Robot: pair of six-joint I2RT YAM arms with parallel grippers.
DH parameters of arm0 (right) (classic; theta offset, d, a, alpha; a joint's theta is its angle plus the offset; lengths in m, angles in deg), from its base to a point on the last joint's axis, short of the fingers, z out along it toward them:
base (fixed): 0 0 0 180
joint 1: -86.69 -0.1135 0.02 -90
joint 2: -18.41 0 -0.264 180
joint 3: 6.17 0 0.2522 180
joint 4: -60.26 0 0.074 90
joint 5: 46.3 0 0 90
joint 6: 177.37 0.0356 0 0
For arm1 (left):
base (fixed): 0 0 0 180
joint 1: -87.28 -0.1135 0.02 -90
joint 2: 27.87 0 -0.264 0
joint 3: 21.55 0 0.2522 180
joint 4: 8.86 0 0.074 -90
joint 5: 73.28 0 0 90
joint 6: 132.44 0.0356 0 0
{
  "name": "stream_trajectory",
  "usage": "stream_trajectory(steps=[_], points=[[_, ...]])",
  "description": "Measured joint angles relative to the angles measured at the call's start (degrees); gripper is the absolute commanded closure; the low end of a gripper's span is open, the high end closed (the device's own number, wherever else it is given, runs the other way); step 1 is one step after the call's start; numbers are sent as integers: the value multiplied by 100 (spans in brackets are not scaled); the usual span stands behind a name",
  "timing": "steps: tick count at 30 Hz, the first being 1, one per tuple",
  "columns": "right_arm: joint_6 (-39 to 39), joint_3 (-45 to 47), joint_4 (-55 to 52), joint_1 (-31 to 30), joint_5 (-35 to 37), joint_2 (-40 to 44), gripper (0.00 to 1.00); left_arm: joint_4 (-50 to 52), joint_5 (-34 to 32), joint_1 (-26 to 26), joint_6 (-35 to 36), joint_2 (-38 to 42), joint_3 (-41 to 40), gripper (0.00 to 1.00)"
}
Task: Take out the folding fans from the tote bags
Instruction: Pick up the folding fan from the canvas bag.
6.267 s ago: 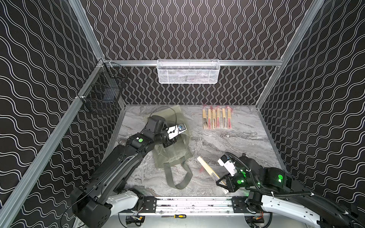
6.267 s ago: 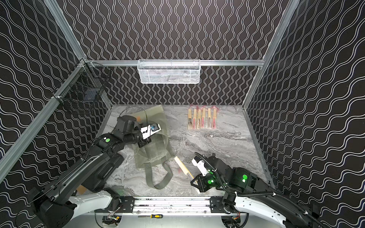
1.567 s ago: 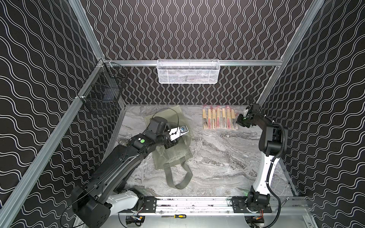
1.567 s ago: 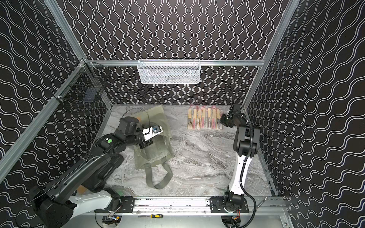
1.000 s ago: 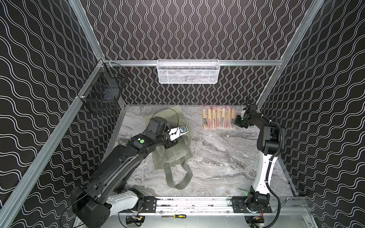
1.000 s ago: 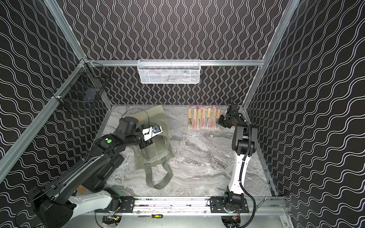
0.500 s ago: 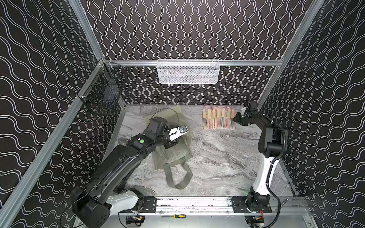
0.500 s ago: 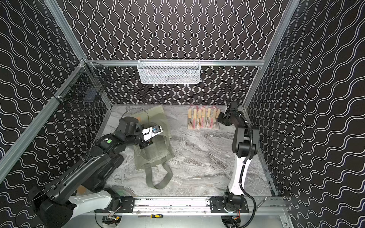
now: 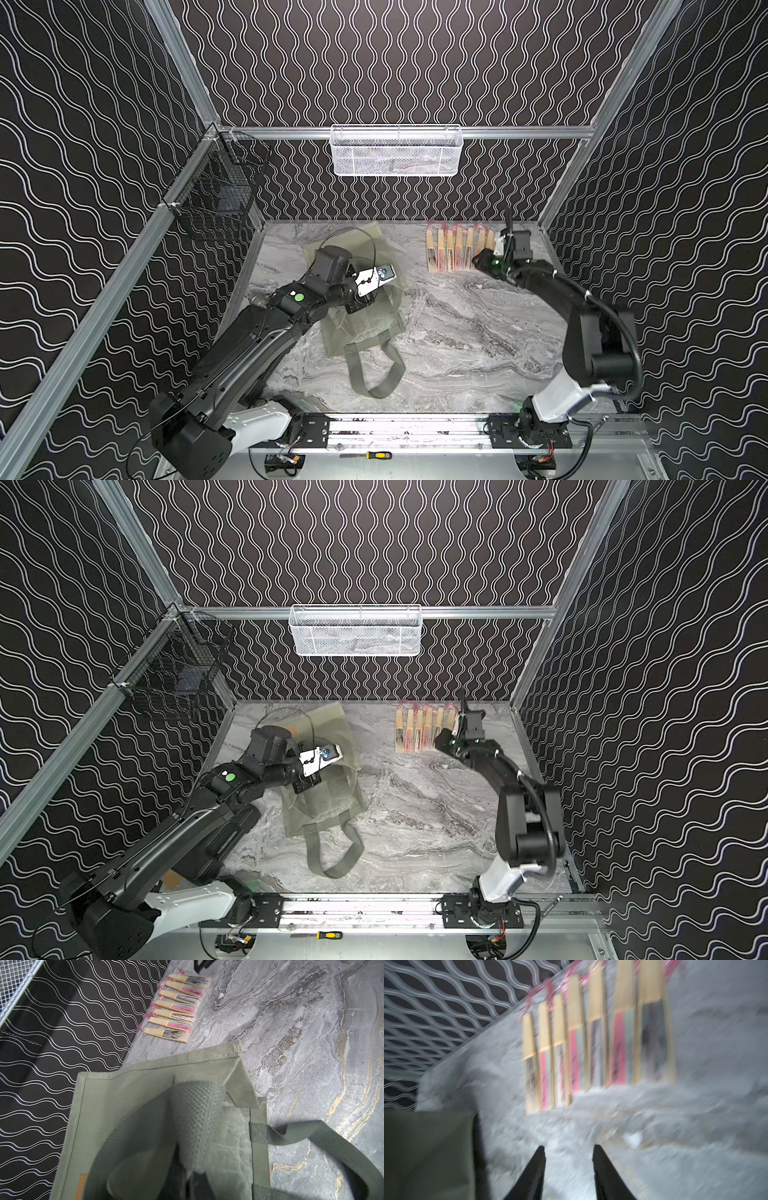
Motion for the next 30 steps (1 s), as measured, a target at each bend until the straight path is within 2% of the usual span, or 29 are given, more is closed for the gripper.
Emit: stream_trajectory(steps=[4, 9, 14, 17, 20, 24, 30], points=[[551, 1283, 616, -935, 142, 1244, 59, 0, 0, 0, 2, -9, 0, 100], [1222, 2170, 1207, -2120, 533, 2479, 59, 2, -2, 11, 0, -7, 0, 100], [1884, 2752, 1366, -3353, 1040, 3303, 57, 4, -46, 59, 0, -4, 0, 100], [2527, 3217, 1534, -4365, 1580, 3663, 56, 4, -61, 61, 0, -20, 0, 100], [3171, 3609, 1738, -5333, 2210, 3661, 55, 2, -48, 70, 0, -61, 7, 100], [3812, 3578, 2197, -6321, 2953, 3008, 55, 0, -55, 70, 0, -61, 9, 100], [4081, 2968, 2959, -6802, 3364, 1550, 55, 0, -66, 72, 0, -59, 9, 100]])
